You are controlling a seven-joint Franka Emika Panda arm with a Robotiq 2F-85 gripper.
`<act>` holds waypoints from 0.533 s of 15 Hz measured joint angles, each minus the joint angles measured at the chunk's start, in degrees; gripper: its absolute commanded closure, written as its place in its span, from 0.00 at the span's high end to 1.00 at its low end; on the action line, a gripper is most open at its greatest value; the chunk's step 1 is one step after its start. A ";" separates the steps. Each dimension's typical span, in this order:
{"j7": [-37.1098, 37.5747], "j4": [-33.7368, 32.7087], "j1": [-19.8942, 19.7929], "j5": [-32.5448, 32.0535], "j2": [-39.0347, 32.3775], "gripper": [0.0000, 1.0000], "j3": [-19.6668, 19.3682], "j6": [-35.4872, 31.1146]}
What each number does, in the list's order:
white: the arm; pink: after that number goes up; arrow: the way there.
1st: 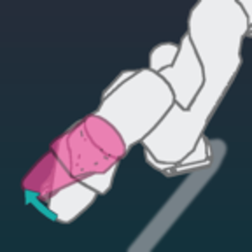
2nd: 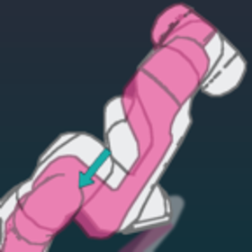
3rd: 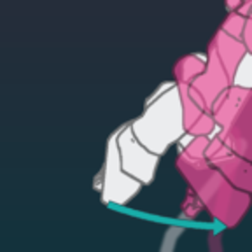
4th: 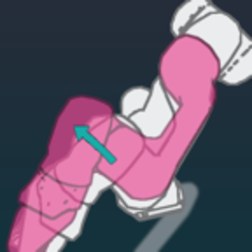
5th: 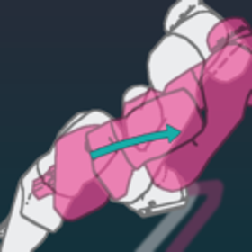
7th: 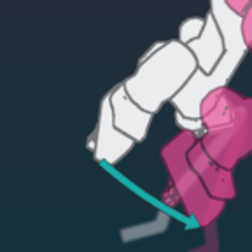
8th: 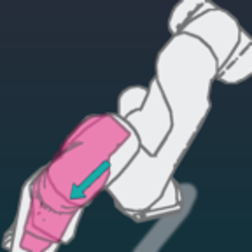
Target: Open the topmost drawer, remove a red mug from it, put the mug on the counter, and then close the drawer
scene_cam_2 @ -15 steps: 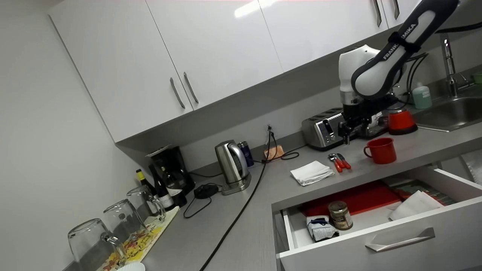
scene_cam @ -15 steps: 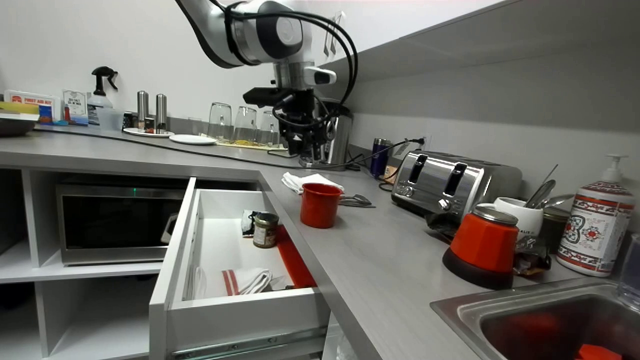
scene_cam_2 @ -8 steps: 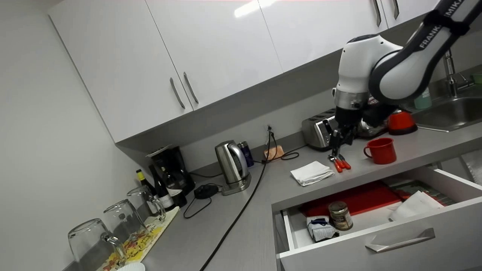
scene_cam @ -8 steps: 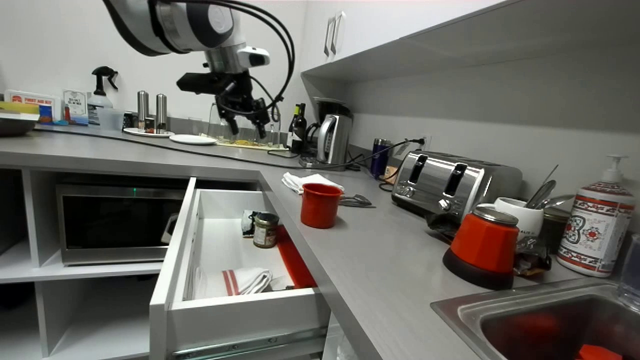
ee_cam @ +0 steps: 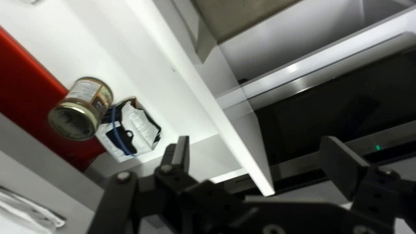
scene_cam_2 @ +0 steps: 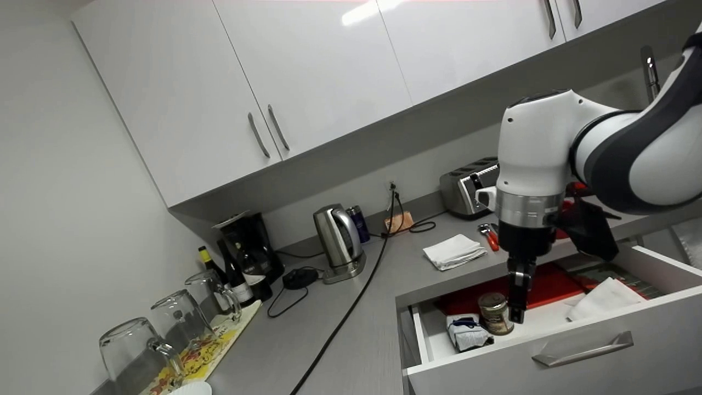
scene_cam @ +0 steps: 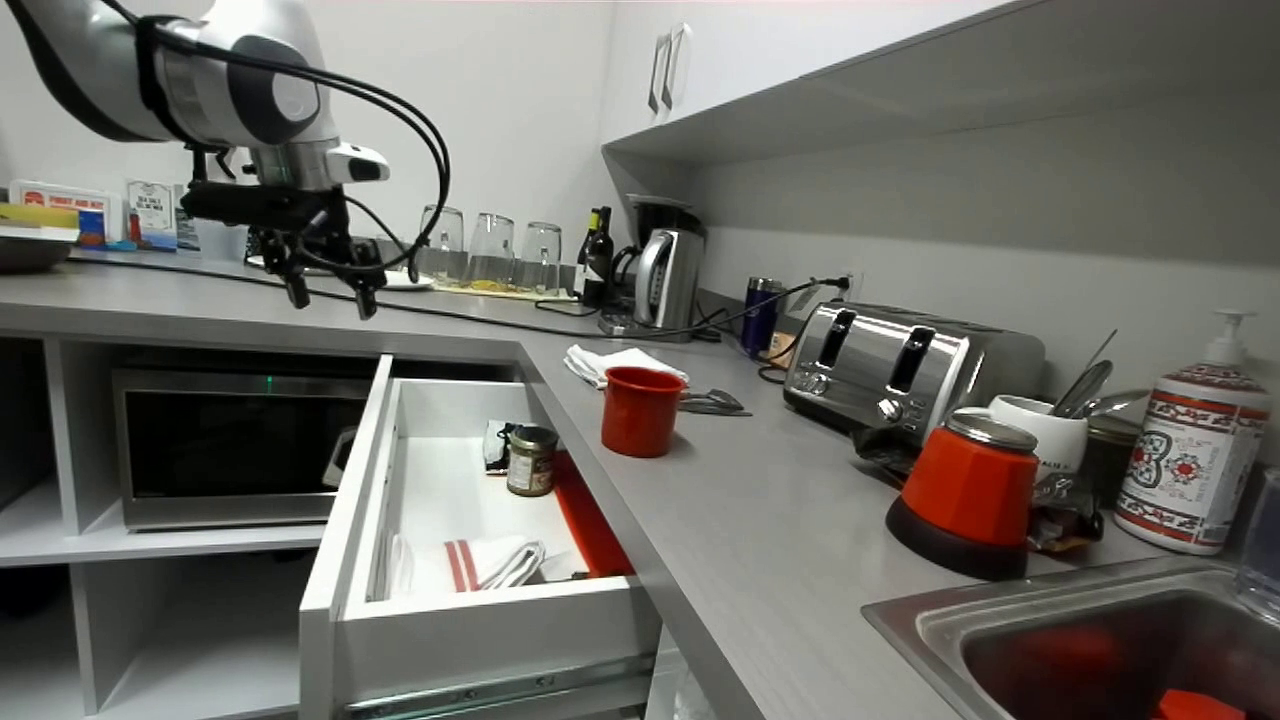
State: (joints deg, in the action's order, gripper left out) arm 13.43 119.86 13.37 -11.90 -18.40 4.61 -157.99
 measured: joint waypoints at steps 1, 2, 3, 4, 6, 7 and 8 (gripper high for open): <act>-0.91 -0.03 0.26 0.00 -1.02 1.00 0.58 0.15; -1.59 -0.09 0.50 0.01 -2.07 1.00 0.96 0.21; -2.10 -0.21 0.68 0.02 -3.13 1.00 1.22 0.25; -2.48 -0.39 0.80 0.05 -4.13 1.00 1.41 0.33; -3.23 -0.88 1.12 0.05 -6.27 1.00 1.65 0.86; -3.51 -1.23 1.40 0.05 -7.35 1.00 1.67 1.28; -3.63 -1.66 1.72 0.05 -8.47 1.00 1.67 1.73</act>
State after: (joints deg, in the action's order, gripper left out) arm 9.80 118.20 15.10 -11.85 -26.87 6.28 -156.26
